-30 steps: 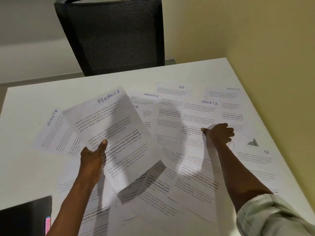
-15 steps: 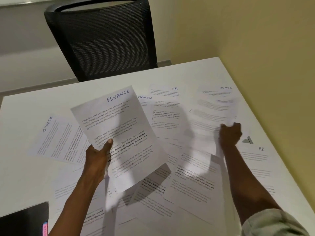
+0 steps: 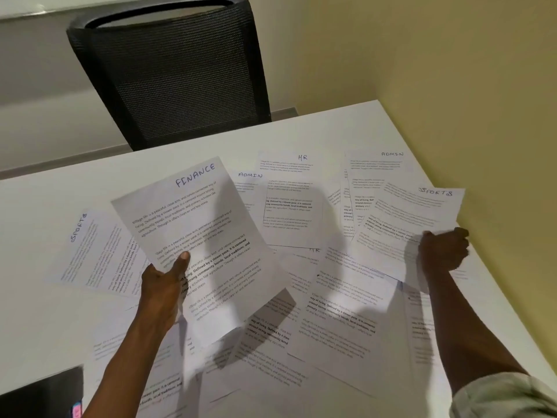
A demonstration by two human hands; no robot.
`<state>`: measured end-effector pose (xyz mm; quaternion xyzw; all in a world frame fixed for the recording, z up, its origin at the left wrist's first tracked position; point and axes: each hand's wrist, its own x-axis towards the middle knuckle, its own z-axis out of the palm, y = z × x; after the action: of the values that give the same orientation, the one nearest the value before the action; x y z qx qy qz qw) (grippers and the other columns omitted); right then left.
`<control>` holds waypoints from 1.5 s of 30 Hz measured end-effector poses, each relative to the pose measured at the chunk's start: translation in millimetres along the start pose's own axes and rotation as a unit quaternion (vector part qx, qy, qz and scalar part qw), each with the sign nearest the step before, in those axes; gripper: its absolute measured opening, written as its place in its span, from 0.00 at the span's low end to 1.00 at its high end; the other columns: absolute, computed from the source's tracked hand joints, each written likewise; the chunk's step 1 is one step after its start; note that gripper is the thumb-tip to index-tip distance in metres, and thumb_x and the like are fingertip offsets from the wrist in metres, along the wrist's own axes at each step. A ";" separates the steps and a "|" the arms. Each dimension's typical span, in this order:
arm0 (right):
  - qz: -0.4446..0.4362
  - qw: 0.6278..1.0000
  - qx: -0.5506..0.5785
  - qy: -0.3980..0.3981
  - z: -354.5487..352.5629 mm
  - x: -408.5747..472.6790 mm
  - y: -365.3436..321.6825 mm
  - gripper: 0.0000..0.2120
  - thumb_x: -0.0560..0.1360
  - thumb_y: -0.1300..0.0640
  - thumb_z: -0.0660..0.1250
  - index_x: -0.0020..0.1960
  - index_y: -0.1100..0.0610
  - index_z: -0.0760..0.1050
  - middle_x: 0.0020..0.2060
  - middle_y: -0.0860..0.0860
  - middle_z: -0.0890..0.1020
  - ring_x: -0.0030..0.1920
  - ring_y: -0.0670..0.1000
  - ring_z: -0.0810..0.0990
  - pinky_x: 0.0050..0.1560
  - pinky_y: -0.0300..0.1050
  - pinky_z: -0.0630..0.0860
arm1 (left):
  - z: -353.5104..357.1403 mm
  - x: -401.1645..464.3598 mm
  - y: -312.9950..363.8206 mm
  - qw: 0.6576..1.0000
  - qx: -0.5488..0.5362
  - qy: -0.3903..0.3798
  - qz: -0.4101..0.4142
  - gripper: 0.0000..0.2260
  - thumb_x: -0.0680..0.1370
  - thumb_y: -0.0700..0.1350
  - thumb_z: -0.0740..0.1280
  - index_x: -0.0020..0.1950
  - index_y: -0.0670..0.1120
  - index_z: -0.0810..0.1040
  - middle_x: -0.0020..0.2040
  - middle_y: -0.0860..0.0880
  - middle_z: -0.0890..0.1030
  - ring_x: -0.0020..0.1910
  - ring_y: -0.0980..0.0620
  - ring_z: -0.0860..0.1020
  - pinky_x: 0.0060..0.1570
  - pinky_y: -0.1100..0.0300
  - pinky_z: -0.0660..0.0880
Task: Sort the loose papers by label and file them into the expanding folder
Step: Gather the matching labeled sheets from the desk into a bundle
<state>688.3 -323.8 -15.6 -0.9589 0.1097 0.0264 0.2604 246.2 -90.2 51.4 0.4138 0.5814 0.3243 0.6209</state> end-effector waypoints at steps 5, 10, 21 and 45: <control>-0.230 0.970 -0.070 -0.044 41.8 -62.5 -54.0 0.31 0.76 0.51 0.66 0.72 0.68 0.61 0.66 0.68 0.68 0.66 0.67 0.67 0.62 0.59 0.68 | -7.0 4.1 -3.6 1.000 0.007 0.020 -0.009 0.24 0.77 0.42 0.71 0.72 0.44 0.72 0.64 0.48 0.79 0.65 0.45 0.77 0.67 0.44 0.71; -0.227 0.940 -0.109 -0.228 92.9 -160.3 -115.0 0.46 0.72 0.37 0.69 0.73 0.68 0.56 0.66 0.65 0.67 0.66 0.63 0.68 0.62 0.54 0.72 | -5.6 4.1 -2.6 1.000 0.009 0.021 -0.007 0.24 0.77 0.43 0.72 0.73 0.45 0.72 0.65 0.48 0.79 0.64 0.46 0.76 0.67 0.48 0.69; -0.099 0.959 -0.021 -0.264 125.1 -151.1 -127.3 0.35 0.74 0.63 0.71 0.73 0.64 0.56 0.67 0.67 0.65 0.63 0.62 0.73 0.60 0.49 0.75 | -22.8 -0.2 0.8 0.999 -0.026 0.030 -0.025 0.16 0.79 0.40 0.69 0.67 0.45 0.75 0.56 0.49 0.82 0.53 0.54 0.80 0.61 0.51 0.74; -0.434 0.818 -0.081 -0.369 103.4 -217.9 -88.7 0.34 0.72 0.40 0.71 0.66 0.63 0.69 0.60 0.59 0.74 0.61 0.57 0.73 0.59 0.49 0.71 | -58.5 -2.6 -2.2 0.998 -0.017 0.062 -0.026 0.19 0.78 0.43 0.71 0.69 0.45 0.76 0.67 0.35 0.75 0.65 0.35 0.76 0.63 0.39 0.71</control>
<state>496.5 -154.1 -37.5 -0.8433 -0.4245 0.2715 0.1871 187.8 -85.5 51.7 0.3670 0.6236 0.3434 0.5987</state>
